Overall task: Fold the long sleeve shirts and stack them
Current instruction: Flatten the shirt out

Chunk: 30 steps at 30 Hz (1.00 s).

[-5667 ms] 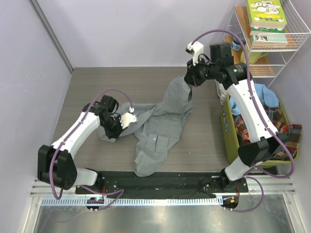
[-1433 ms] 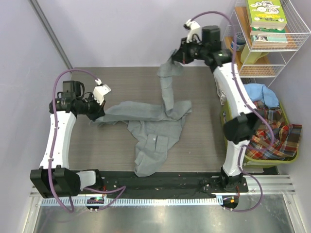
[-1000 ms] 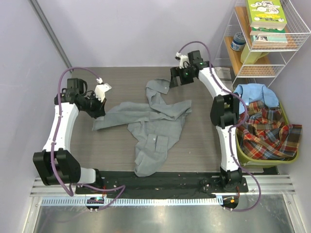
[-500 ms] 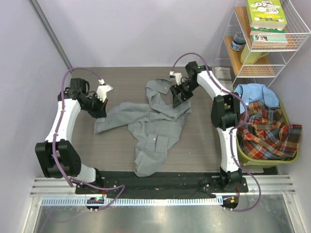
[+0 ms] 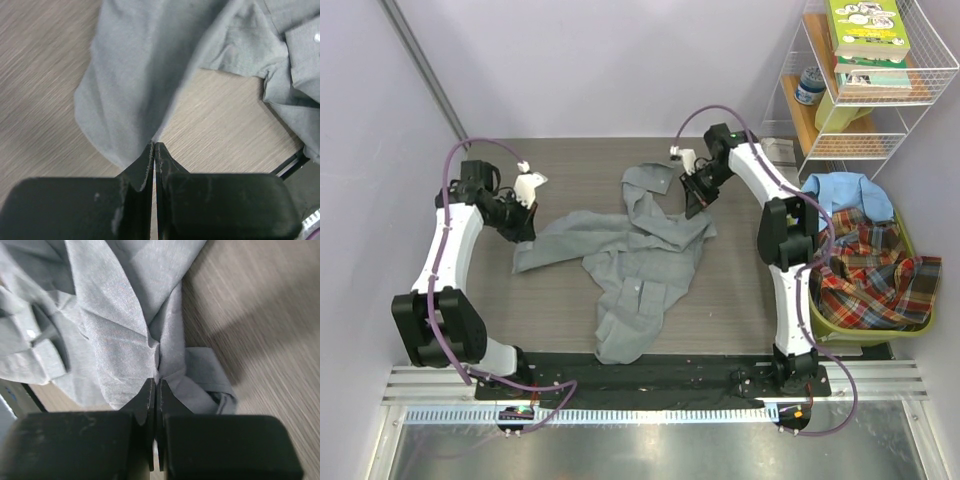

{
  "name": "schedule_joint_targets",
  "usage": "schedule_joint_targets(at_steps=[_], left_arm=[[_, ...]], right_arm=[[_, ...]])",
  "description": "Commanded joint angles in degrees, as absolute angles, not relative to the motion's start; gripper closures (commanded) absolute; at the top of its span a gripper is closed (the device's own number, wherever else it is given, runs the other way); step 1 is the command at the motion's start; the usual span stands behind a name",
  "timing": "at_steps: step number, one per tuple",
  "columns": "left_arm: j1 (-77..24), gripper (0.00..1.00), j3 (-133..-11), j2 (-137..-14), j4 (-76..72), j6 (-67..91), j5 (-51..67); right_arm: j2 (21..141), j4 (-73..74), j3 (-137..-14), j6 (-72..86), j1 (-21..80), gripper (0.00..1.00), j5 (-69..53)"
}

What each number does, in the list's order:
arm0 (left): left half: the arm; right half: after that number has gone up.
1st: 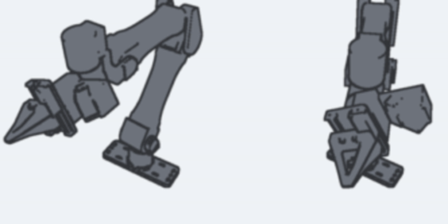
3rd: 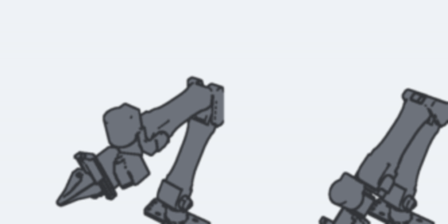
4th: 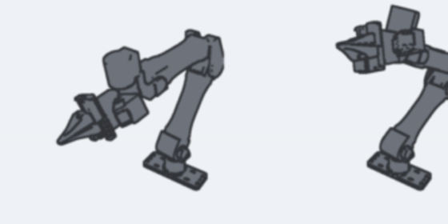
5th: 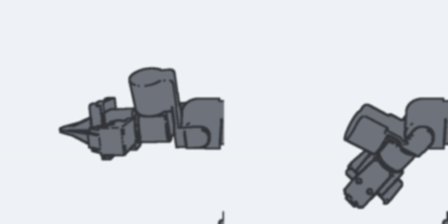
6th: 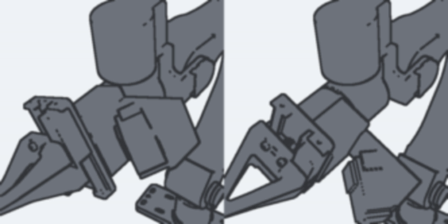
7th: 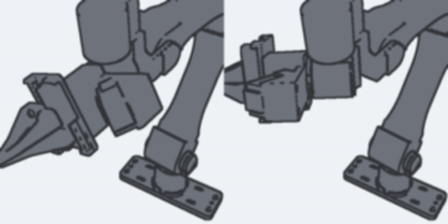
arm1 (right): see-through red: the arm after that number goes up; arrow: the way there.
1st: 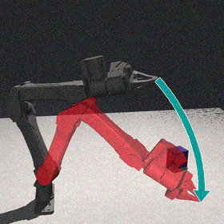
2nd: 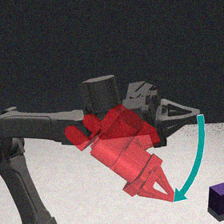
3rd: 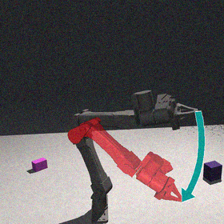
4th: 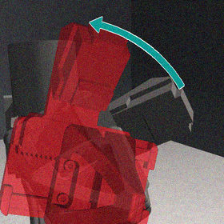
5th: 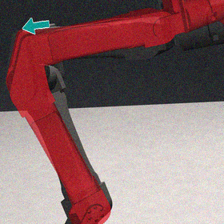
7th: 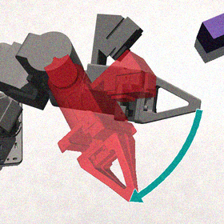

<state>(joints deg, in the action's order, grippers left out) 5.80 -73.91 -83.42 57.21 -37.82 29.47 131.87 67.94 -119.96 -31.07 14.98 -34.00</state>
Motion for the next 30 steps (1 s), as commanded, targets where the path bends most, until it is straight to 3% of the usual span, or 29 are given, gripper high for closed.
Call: schedule_joint_targets(at_steps=[1,7,19,25,30], left_arm=[[10.27,1.00,-80.05,-82.62,55.02,-33.32,32.86],[14.41,1.00,-86.04,-79.56,56.77,-29.44,38.58],[14.41,1.00,-83.06,-60.04,56.43,-26.90,38.67],[14.41,1.00,-80.52,-58.79,48.28,-22.68,32.53],[14.41,1.00,-80.15,-68.01,38.25,-17.08,30.68]], right_arm=[[119.47,67.33,-124.88,-27.09,10.82,0.99,-39.10],[109.44,57.31,-125.16,-14.78,3.96,0.99,-45.00],[88.25,54.76,-116.55,-9.93,3.52,0.99,-41.85],[87.97,52.48,-112.42,-9.41,3.52,0.99,-37.80],[96.75,41.50,-114.33,-3.88,3.78,0.99,-35.33]])
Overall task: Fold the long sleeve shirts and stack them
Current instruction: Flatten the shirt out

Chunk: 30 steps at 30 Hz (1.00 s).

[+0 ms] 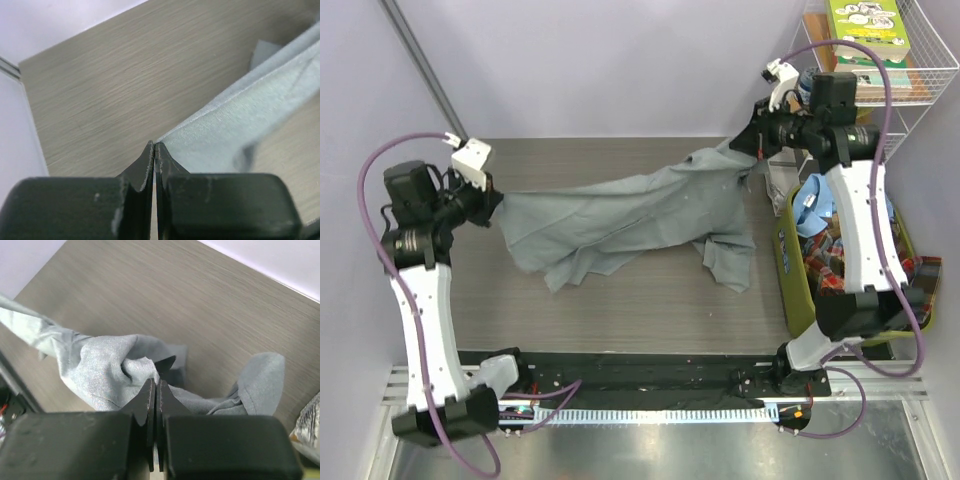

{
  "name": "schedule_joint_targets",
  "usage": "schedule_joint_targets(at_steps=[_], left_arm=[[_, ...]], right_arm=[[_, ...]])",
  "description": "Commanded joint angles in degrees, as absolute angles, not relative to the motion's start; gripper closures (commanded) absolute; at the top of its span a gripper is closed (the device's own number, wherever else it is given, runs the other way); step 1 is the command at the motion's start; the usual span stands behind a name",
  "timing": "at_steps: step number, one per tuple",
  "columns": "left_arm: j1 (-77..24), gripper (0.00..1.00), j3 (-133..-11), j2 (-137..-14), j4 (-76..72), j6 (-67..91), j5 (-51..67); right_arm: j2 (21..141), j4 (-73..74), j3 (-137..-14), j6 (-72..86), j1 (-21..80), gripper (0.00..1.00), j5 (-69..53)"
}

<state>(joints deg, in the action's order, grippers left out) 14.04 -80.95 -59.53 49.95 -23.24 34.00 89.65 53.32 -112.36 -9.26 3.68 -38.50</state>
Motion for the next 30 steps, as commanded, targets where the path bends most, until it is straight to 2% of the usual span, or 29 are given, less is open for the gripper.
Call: schedule_joint_targets(at_steps=[1,3,4,5,7,9,14,17,20,24,28,30], left_arm=[[14.41,1.00,-80.94,-72.55,35.97,-15.92,30.76],[14.41,1.00,-85.22,-77.14,29.90,-11.63,30.94],[14.41,1.00,-87.34,-80.13,28.32,-9.77,30.76],[14.41,1.00,-89.89,-84.68,25.95,-8.19,30.94],[14.41,1.00,-97.97,-89.19,24.35,-4.94,31.90],[14.41,1.00,-104.81,-93.15,20.94,-2.73,30.77],[14.85,1.00,-109.25,-91.24,9.17,4.65,25.16],[16.26,1.00,-107.67,-87.02,1.16,7.46,23.03],[17.84,1.00,-105.30,-84.03,-3.24,6.34,23.81],[18.10,1.00,-94.18,-80.25,-1.77,-2.51,31.45],[18.11,1.00,-79.57,-74.89,5.87,-14.38,38.73],[18.11,1.00,-71.60,-71.03,10.88,-18.79,40.33]], right_arm=[[99.55,40.35,-119.04,-2.82,3.78,0.99,-34.55],[108.60,39.03,-126.52,-0.37,3.78,0.99,-33.66],[111.68,38.76,-135.44,1.39,3.69,0.99,-32.97],[117.89,38.15,-140.23,2.54,3.78,0.99,-32.61],[122.32,36.31,-151.89,6.21,3.69,0.99,-32.35],[123.67,28.77,-153.81,8.78,3.78,0.99,-30.07],[113.22,2.61,-140.46,13.79,3.78,0.99,-24.27],[108.82,-4.80,-140.98,14.15,3.52,0.99,-18.91],[105.21,-9.74,-138.27,13.01,3.52,0.99,-19.41],[100.82,-4.94,-126.24,9.51,3.52,0.99,-29.42],[94.58,4.81,-100.37,3.02,3.60,0.99,-36.38],[90.63,12.19,-91.98,0.27,3.52,0.99,-37.61]])
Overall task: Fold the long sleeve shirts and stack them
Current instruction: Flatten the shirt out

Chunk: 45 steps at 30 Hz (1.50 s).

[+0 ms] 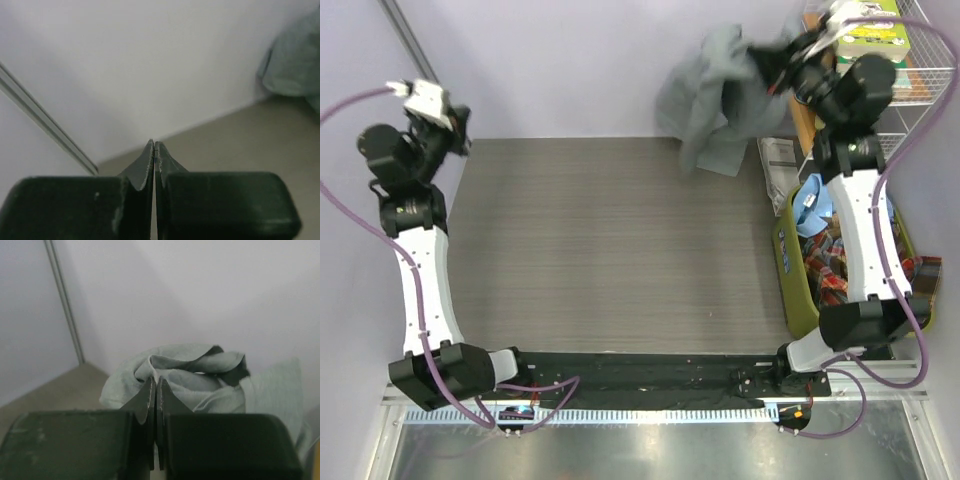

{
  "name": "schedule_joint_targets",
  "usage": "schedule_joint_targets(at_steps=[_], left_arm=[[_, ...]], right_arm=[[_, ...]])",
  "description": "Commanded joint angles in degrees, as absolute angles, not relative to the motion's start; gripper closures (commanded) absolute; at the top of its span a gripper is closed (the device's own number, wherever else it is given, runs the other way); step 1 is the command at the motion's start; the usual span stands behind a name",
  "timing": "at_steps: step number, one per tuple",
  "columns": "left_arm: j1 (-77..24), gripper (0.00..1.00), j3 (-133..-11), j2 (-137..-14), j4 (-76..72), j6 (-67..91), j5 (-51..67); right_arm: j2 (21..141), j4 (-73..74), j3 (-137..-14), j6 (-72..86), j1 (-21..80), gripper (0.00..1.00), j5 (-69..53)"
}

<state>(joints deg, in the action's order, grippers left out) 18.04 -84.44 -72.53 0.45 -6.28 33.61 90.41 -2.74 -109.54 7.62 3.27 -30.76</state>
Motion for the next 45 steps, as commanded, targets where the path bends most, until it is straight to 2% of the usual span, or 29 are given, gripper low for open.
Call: schedule_joint_targets(at_steps=[1,4,5,7,8,10,11,12,14,19,24,26,30,36,37,38,39,45], left_arm=[[18.19,1.00,-69.46,-69.88,13.16,-23.42,41.73],[17.32,0.99,-64.52,-66.63,25.02,-33.87,46.84],[16.53,0.86,-63.90,-66.19,28.18,-36.54,45.98],[11.01,0.75,-61.71,-65.57,32.94,-39.19,41.16],[8.99,0.62,-60.74,-65.57,33.31,-39.29,39.39],[5.81,0.53,-58.89,-66.00,32.18,-38.16,38.32],[5.54,0.45,-58.28,-66.61,30.51,-32.40,38.58],[5.54,0.42,-57.66,-68.10,29.28,-29.91,39.98],[5.54,0.38,-57.83,-70.13,27.43,-24.21,41.48],[5.54,0.36,-58.18,-69.62,23.99,-20.04,42.18],[5.54,0.34,-58.10,-65.92,27.77,-23.28,43.85],[5.19,0.32,-55.91,-64.34,28.56,-23.99,44.30],[2.64,0.31,-51.95,-63.02,32.51,-29.52,41.75],[-2.54,0.29,-46.23,-66.43,31.03,-37.26,36.92],[-4.72,0.26,-45.97,-67.49,30.33,-37.96,36.39],[-6.14,0.15,-46.23,-68.37,30.24,-39.71,36.13],[-7.46,0.13,-46.32,-70.47,29.89,-40.34,34.90],[-15.29,0.13,-46.49,-77.51,19.35,-40.52,30.15]], right_arm=[[89.05,14.48,-84.54,-4.26,3.52,0.99,-37.53],[82.55,19.94,-71.60,-7.81,3.25,0.99,-34.56],[80.70,19.95,-68.93,-8.87,3.25,0.99,-33.15],[76.83,19.60,-65.32,-9.40,2.99,0.99,-30.42],[76.29,19.43,-65.48,-9.23,2.99,0.99,-30.58],[77.16,19.16,-69.23,-7.13,3.08,0.99,-32.86],[77.95,17.59,-71.08,-5.64,3.60,0.99,-35.22],[78.92,16.80,-73.28,-2.41,4.47,0.99,-35.68],[82.95,15.56,-81.79,-0.19,8.06,0.99,-38.04],[89.03,16.79,-102.62,11.31,15.90,0.99,-42.71],[87.46,18.54,-108.80,13.62,15.74,0.99,-43.50],[86.14,19.60,-107.93,13.27,14.86,0.99,-42.81],[83.77,20.57,-98.21,10.29,10.65,0.99,-43.06],[80.95,20.83,-85.81,10.02,3.43,0.99,-46.58],[80.69,21.00,-84.65,9.58,3.25,0.99,-46.84],[80.34,21.01,-83.59,8.80,2.99,0.99,-46.58],[80.16,21.09,-81.93,8.53,2.90,0.99,-46.41],[80.68,22.67,-79.81,6.77,0.79,0.99,-45.79]])
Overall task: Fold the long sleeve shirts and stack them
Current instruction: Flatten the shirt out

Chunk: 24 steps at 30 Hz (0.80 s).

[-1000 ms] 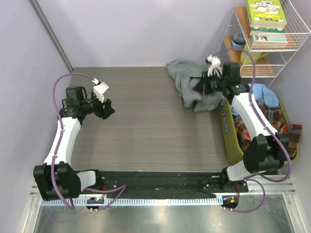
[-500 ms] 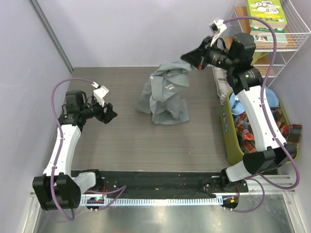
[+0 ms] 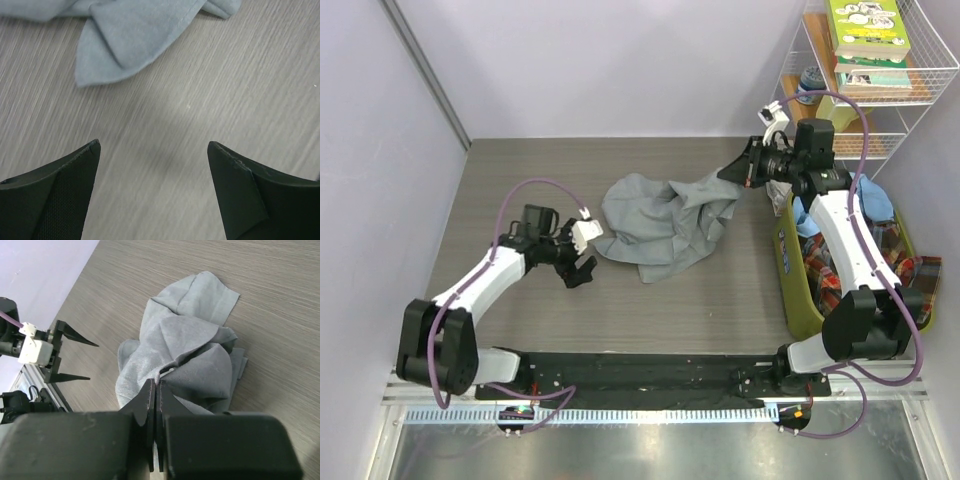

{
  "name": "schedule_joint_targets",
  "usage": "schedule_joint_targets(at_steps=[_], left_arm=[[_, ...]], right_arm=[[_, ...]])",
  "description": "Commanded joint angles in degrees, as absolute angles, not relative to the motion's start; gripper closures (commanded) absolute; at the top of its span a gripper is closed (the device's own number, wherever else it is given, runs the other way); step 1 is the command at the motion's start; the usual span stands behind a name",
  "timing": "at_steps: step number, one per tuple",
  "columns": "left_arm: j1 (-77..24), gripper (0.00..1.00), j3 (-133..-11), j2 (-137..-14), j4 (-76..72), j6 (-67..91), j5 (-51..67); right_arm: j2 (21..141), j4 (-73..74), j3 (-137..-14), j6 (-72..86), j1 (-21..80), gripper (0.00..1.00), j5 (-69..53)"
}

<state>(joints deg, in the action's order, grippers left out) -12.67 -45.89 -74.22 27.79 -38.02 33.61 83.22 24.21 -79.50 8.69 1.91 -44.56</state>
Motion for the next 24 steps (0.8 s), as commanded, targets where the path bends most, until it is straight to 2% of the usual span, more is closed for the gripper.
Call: schedule_joint_targets(at_steps=[1,10,16,19,20,22,23,24], left_arm=[[-15.64,0.14,-47.28,-79.87,18.38,-40.78,29.97],[-19.42,0.14,-53.96,-88.24,16.88,-45.69,31.99],[-23.29,0.13,-53.88,-91.31,16.96,-51.67,30.68],[-24.78,0.18,-54.23,-93.60,16.53,-54.40,28.92],[-25.22,0.21,-54.40,-94.21,16.18,-54.40,28.31],[-26.01,0.40,-54.93,-95.88,14.34,-53.62,25.23],[-26.02,0.52,-55.28,-95.89,13.20,-51.44,24.53],[-25.84,0.74,-55.81,-95.37,12.49,-49.50,22.78]], right_arm=[[80.77,22.68,-79.63,6.68,-0.78,0.99,-45.88],[82.62,23.55,-79.89,6.77,-2.20,0.99,-46.58],[84.11,23.73,-81.03,6.94,-2.29,0.99,-46.58],[84.55,23.99,-81.39,6.94,-2.20,0.99,-46.58],[84.46,24.08,-81.47,6.86,-2.37,0.99,-46.58],[84.29,24.61,-81.65,6.94,-2.46,0.99,-46.58],[84.20,24.96,-81.82,6.86,-2.55,0.99,-46.58],[83.94,25.92,-82.00,6.33,-2.55,0.99,-46.50]])
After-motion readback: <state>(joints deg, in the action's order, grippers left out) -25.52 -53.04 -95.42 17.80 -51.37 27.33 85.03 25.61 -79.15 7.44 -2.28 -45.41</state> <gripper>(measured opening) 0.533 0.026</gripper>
